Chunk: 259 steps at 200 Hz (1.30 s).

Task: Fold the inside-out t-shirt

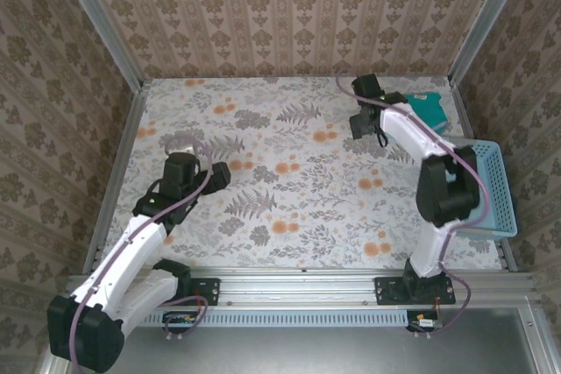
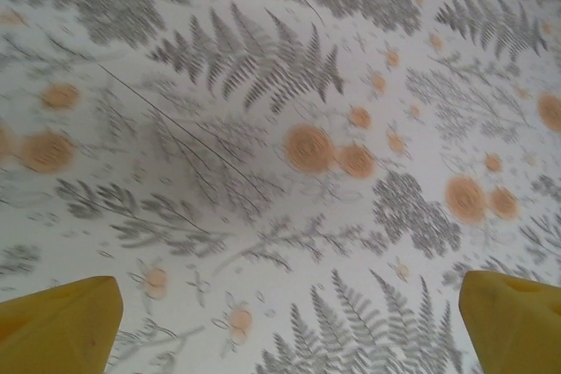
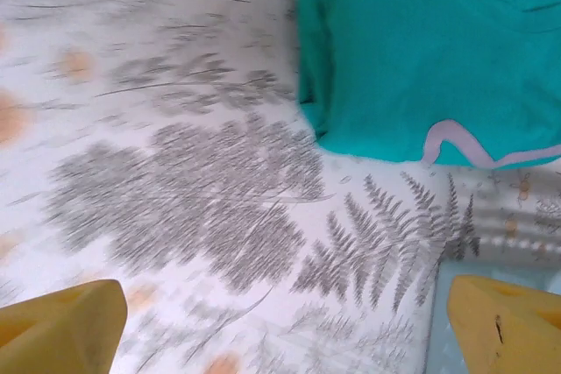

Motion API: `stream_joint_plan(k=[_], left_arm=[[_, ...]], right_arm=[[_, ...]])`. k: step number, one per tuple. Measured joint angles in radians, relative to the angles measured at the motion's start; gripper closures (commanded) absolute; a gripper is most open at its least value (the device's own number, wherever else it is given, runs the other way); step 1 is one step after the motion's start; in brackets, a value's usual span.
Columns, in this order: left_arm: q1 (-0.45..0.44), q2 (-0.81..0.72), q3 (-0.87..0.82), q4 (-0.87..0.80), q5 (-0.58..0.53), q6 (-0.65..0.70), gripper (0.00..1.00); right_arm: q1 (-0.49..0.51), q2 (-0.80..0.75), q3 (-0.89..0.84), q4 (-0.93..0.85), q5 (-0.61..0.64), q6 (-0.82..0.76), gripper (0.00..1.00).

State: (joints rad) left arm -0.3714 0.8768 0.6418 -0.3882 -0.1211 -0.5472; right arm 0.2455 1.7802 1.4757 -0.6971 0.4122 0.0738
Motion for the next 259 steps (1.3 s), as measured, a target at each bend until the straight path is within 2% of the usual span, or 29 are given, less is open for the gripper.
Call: stream_joint_plan(k=[32, 56, 78, 101, 117, 142, 182, 211, 238, 259], left_arm=[[0.015, 0.000, 0.020, 0.007, -0.189, 0.049, 0.00], [0.046, -0.001, -0.053, 0.142, -0.330, 0.121, 0.00], [0.096, 0.039, -0.138, 0.264, -0.422, 0.183, 0.00], [0.158, 0.104, -0.186, 0.377, -0.453, 0.240, 0.00], [0.183, 0.132, -0.227, 0.504, -0.441, 0.309, 0.00], [0.221, 0.206, -0.341, 0.763, -0.364, 0.395, 0.00], [0.259, 0.380, -0.372, 0.993, -0.220, 0.496, 0.00], [0.318, 0.456, -0.336, 1.091, -0.112, 0.520, 0.00], [0.393, 0.576, -0.355, 1.304, -0.043, 0.518, 0.00], [0.399, 0.657, -0.388, 1.403, 0.002, 0.519, 0.00]], right_arm=[[0.021, -0.359, -0.320, 0.171, -0.058, 0.064, 0.00], [0.000, -0.574, -0.583, 0.348, -0.054, 0.087, 0.00], [-0.014, -0.665, -0.803, 0.543, -0.052, 0.080, 0.00], [-0.021, -0.674, -0.994, 0.761, -0.050, 0.051, 0.00], [-0.026, -0.652, -1.067, 0.886, -0.045, 0.025, 0.00], [-0.050, -0.587, -1.092, 1.040, -0.047, -0.013, 0.00], [-0.113, -0.495, -1.091, 1.226, -0.116, -0.053, 0.00], [-0.166, -0.447, -1.092, 1.327, -0.200, -0.064, 0.00], [-0.195, -0.381, -1.094, 1.424, -0.286, -0.071, 0.00], [-0.196, -0.356, -1.094, 1.452, -0.324, -0.073, 0.00]])
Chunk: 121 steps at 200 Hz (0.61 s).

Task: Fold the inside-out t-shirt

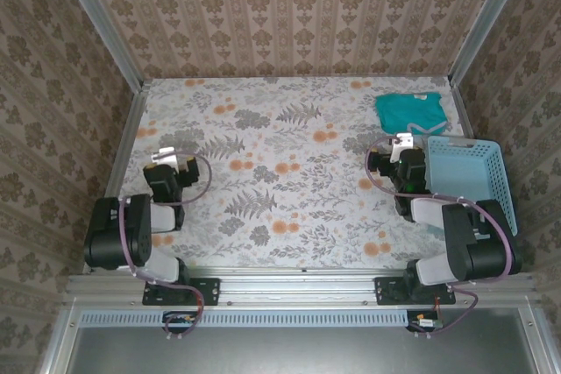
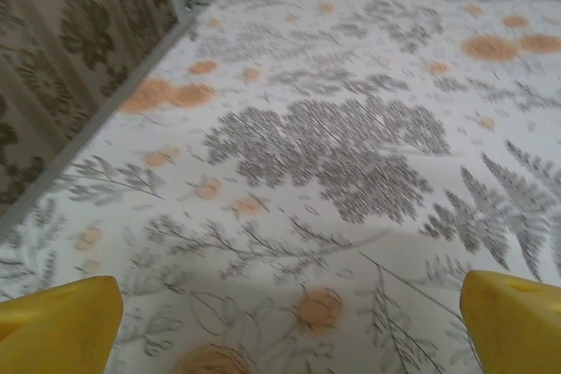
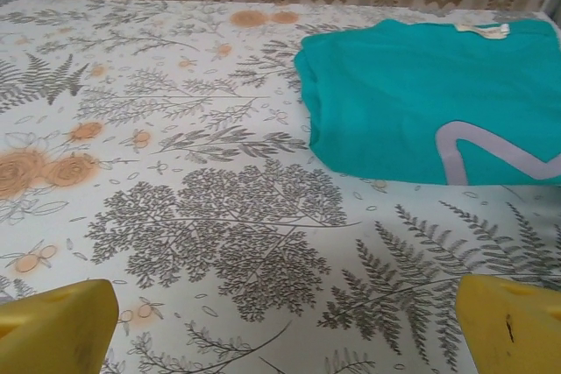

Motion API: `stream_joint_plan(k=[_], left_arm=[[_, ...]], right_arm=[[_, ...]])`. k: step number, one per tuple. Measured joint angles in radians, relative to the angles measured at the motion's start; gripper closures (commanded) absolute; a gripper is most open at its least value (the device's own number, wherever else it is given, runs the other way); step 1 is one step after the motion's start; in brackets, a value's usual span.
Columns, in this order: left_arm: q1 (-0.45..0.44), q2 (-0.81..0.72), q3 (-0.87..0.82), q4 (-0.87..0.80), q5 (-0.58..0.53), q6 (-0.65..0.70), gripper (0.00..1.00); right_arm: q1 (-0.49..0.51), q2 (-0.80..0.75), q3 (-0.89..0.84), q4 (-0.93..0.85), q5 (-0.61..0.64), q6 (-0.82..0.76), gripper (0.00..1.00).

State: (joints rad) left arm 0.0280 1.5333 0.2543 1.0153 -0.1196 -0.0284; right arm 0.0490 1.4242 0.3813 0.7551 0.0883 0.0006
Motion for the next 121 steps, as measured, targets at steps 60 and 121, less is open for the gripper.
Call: stream_joint_plan(k=[60, 121], left_arm=[[-0.015, 0.010, 0.101, -0.050, 0.049, 0.008, 0.00], [-0.025, 0.010, 0.107, -0.088, 0.044, 0.015, 0.00]], right_arm=[[-0.024, 0.100, 0.006, 0.058, -0.041, 0.005, 0.00], [-0.029, 0.101, 0.006, 0.077, 0.001, 0.029, 0.00]])
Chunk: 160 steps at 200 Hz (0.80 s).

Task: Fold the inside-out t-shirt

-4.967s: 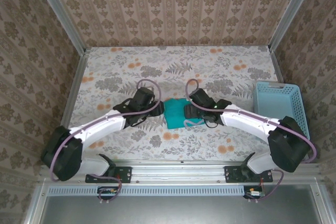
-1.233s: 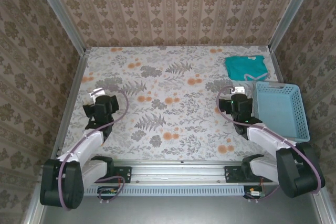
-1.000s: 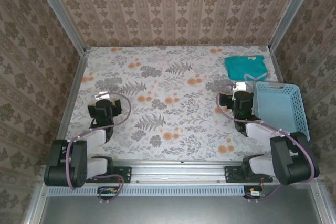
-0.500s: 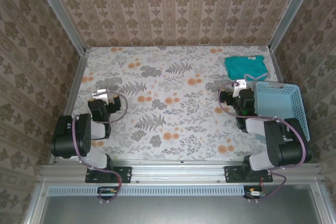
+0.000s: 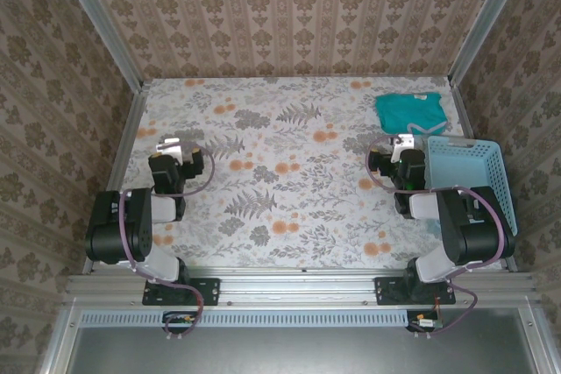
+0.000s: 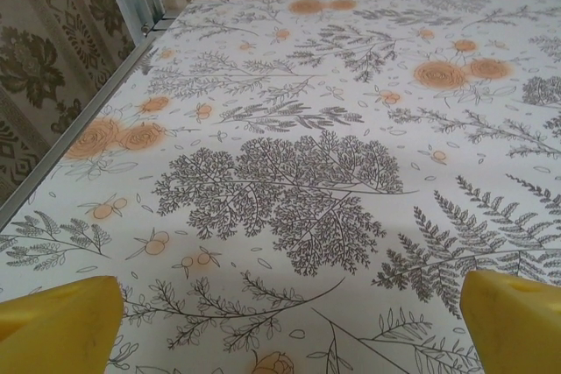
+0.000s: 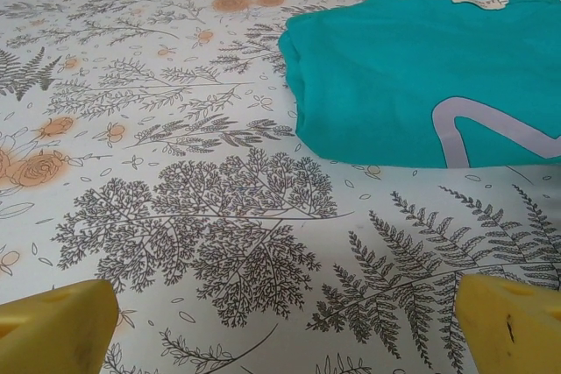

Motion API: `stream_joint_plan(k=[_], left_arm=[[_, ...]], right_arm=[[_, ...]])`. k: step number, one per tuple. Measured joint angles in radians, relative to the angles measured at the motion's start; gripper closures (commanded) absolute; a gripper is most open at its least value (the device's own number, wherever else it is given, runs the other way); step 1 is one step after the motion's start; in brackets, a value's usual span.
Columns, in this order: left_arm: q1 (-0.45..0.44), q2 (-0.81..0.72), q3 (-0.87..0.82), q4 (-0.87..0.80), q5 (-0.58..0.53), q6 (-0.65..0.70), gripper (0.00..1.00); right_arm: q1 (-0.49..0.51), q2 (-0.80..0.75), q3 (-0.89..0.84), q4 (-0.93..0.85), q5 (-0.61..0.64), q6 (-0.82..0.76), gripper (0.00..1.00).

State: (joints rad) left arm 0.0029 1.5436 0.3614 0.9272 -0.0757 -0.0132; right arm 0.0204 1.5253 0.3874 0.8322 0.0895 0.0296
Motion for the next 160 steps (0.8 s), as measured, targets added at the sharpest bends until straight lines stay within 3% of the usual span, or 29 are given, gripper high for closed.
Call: stream_joint_plan(k=[160], left_arm=[[-0.016, 0.000, 0.000, -0.016, -0.029, 0.011, 0.00]], right_arm=[[0.000, 0.000, 0.000, 0.000, 0.008, 0.000, 0.00]])
